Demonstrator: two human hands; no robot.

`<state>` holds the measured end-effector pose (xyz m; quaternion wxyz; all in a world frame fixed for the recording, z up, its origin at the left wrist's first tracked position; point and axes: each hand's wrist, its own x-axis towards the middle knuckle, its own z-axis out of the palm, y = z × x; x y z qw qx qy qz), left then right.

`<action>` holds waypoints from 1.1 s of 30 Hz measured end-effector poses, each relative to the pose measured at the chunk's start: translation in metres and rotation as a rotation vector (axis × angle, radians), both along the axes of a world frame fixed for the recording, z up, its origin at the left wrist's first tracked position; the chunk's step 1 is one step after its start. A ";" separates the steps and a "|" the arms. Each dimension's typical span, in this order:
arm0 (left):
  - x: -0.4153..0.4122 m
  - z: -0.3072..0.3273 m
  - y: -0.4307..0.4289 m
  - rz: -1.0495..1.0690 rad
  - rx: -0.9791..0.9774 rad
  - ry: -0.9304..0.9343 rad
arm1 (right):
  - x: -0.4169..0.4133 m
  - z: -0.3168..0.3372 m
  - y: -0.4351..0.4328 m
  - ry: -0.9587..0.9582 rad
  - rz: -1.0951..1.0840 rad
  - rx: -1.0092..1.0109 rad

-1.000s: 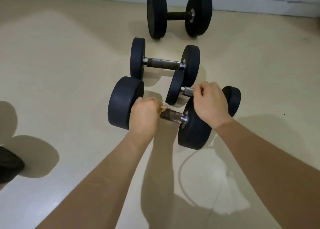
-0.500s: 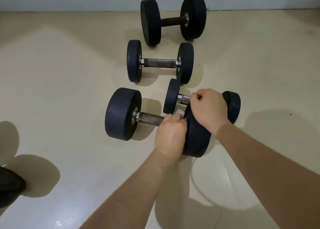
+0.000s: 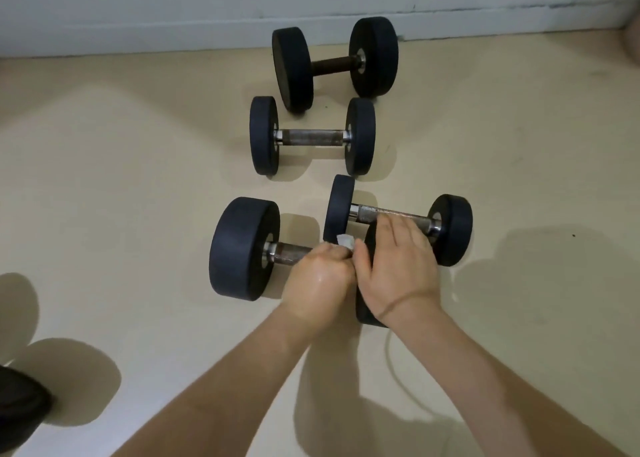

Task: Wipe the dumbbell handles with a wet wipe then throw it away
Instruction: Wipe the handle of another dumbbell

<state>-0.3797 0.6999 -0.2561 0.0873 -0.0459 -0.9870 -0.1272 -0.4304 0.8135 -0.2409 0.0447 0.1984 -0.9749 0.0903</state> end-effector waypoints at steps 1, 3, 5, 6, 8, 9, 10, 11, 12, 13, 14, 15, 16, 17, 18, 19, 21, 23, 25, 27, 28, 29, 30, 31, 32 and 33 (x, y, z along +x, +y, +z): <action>0.000 -0.003 -0.012 0.055 -0.031 -0.028 | -0.002 -0.001 0.000 0.021 0.011 0.004; 0.002 -0.007 -0.037 0.208 -0.086 -0.076 | -0.012 0.000 -0.001 0.028 0.025 0.018; -0.003 -0.005 -0.048 0.303 -0.117 -0.077 | -0.032 0.010 -0.007 -0.013 0.021 -0.016; -0.007 -0.005 -0.048 0.331 -0.113 -0.081 | -0.041 0.014 -0.010 -0.036 0.014 -0.080; -0.021 -0.005 -0.046 0.383 -0.081 -0.102 | -0.049 0.017 -0.011 -0.003 -0.029 -0.244; -0.027 -0.006 -0.045 0.402 -0.068 -0.120 | -0.047 0.016 -0.009 0.058 -0.046 -0.289; -0.032 -0.008 -0.046 0.408 -0.061 -0.129 | -0.042 0.013 -0.008 0.108 -0.053 -0.288; -0.034 -0.009 -0.046 0.404 -0.054 -0.136 | -0.033 0.005 -0.006 0.128 -0.047 -0.247; -0.035 -0.010 -0.046 0.398 -0.055 -0.121 | -0.023 -0.002 -0.005 0.127 -0.030 -0.172; -0.035 -0.012 -0.046 0.396 -0.056 -0.103 | -0.017 -0.006 -0.004 0.113 -0.006 -0.097; -0.035 -0.013 -0.045 0.400 -0.062 -0.110 | -0.018 -0.009 -0.005 0.093 0.007 -0.046; -0.036 -0.013 -0.042 0.402 -0.049 -0.104 | -0.023 -0.010 -0.005 0.076 0.012 -0.023; -0.037 -0.010 -0.036 0.396 -0.030 -0.097 | -0.031 -0.008 -0.007 0.058 0.012 -0.016; -0.038 -0.006 -0.030 0.366 -0.012 -0.103 | -0.040 -0.004 -0.009 0.045 0.015 -0.021; -0.040 -0.001 -0.021 0.310 -0.030 -0.111 | -0.048 -0.001 -0.011 0.037 0.015 -0.034; -0.043 0.003 -0.013 0.252 -0.035 -0.117 | -0.055 0.001 -0.014 0.024 0.006 -0.044; -0.059 0.016 -0.003 0.176 -0.002 -0.114 | -0.066 0.002 -0.016 -0.002 -0.013 -0.050; -0.072 0.029 -0.005 0.103 -0.058 -0.208 | -0.074 0.001 -0.017 -0.024 -0.002 -0.047; -0.077 0.032 -0.023 0.089 -0.159 -0.318 | -0.079 0.004 -0.018 -0.032 -0.013 -0.032; -0.077 0.032 -0.047 0.109 -0.259 -0.353 | -0.079 0.004 -0.019 -0.024 -0.035 -0.021; -0.075 0.030 -0.059 0.112 -0.313 -0.340 | -0.079 0.004 -0.020 -0.019 -0.047 -0.026; -0.073 0.028 -0.067 0.109 -0.331 -0.332 | -0.079 0.004 -0.021 -0.017 -0.053 -0.037; -0.071 0.031 -0.071 0.103 -0.337 -0.351 | -0.077 0.004 -0.021 -0.014 -0.051 -0.049; -0.069 0.032 -0.071 0.113 -0.305 -0.366 | -0.074 0.006 -0.021 -0.019 -0.049 -0.061; -0.068 0.034 -0.066 0.121 -0.255 -0.370 | -0.071 0.009 -0.021 -0.036 -0.049 -0.055; -0.067 0.033 -0.059 0.136 -0.115 -0.358 | -0.068 0.012 -0.021 -0.057 -0.048 -0.027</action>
